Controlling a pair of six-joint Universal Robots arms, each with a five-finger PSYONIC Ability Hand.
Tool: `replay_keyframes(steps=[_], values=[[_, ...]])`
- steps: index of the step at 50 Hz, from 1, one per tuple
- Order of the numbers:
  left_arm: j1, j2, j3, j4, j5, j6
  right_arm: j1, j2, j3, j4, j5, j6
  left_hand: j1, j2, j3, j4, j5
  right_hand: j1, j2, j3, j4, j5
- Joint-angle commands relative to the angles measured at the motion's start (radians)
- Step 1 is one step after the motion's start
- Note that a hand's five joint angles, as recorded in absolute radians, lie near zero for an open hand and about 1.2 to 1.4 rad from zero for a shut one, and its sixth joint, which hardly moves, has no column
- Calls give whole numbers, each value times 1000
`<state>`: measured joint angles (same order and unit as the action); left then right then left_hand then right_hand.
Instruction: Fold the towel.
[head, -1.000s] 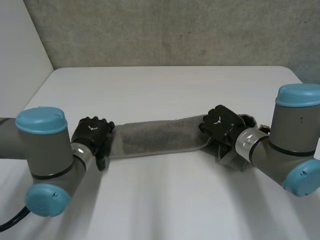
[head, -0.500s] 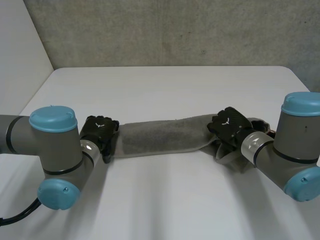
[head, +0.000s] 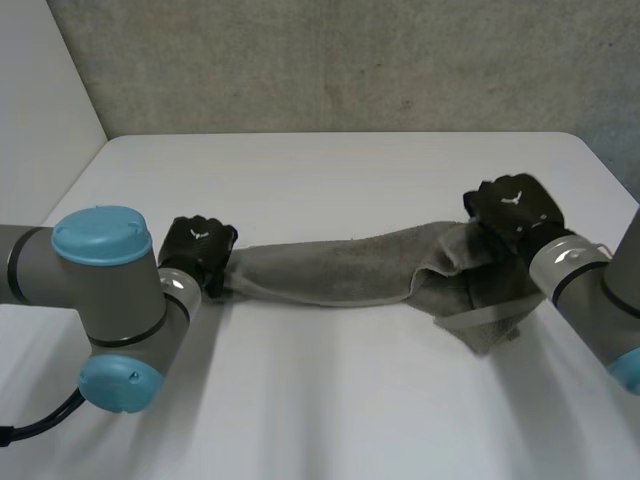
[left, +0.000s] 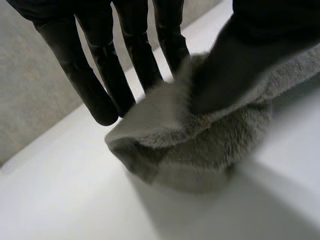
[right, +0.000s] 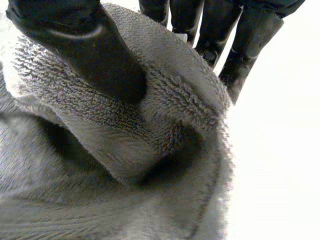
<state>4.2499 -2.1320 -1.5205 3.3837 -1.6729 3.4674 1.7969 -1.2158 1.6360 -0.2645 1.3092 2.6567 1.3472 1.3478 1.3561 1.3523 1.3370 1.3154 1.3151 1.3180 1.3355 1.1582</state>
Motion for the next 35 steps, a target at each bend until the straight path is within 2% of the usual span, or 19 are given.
replay_keyframes(steps=[1, 6, 8, 9, 11, 12, 14, 15, 17, 19, 20, 22, 29, 35], values=[[-7, 78, -7, 8, -2, -54, -22, -106, 2, 14, -4, 100, 49, 48, 40, 44, -115, 81, 81, 78, 61, 64], [5, 173, -10, -1, -2, -145, -51, -214, -21, 59, -11, 137, 49, 48, 40, 44, -115, 81, 81, 78, 61, 64], [19, 272, -10, -7, -1, -189, -83, -286, -83, 173, -16, 137, 49, 48, 40, 44, -115, 81, 81, 78, 61, 64], [19, 273, -10, -7, -1, -189, -83, -286, -84, 174, -16, 137, 49, 48, 40, 44, -115, 81, 81, 78, 61, 64], [53, 354, -15, -32, 2, -206, -119, -315, -172, 331, -34, 132, 49, 48, 40, 44, -115, 81, 81, 78, 61, 64], [53, 354, -15, -32, 2, -206, -119, -315, -173, 332, -34, 132, 49, 48, 40, 44, -115, 81, 81, 78, 61, 64], [68, 385, -15, -61, 4, -206, -145, -315, -252, 480, -62, 94, 49, 48, 40, 44, -115, 81, 81, 78, 61, 64], [76, 405, -12, -98, 5, -205, -145, -315, -252, 481, -62, 94, 49, 48, 40, 44, -115, 81, 81, 78, 61, 64], [79, 411, -6, -139, 5, -205, -169, -295, -281, 592, -93, 19, 49, 48, 40, 44, -115, 81, 81, 78, 61, 64], [80, 411, -3, -226, 8, -203, -172, -271, -281, 631, -103, -24, 49, 48, 40, 44, -115, 81, 81, 78, 61, 64], [80, 411, -3, -227, 8, -203, -172, -271, -281, 631, -103, -24, 49, 48, 40, 44, -115, 81, 81, 78, 61, 64], [82, 374, -7, -282, 10, -203, -163, -219, -280, 679, -93, -110, 49, 48, 40, 44, -115, 81, 81, 78, 61, 64], [73, 187, 43, -302, 10, -202, -159, -114, -277, 653, -97, -115, 49, 48, 40, 44, -115, 81, 81, 78, 61, 64], [77, 52, 259, -300, 8, -208, -143, -10, -377, 464, -93, 22, 49, 48, 40, 44, -115, 81, 81, 78, 61, 64]])
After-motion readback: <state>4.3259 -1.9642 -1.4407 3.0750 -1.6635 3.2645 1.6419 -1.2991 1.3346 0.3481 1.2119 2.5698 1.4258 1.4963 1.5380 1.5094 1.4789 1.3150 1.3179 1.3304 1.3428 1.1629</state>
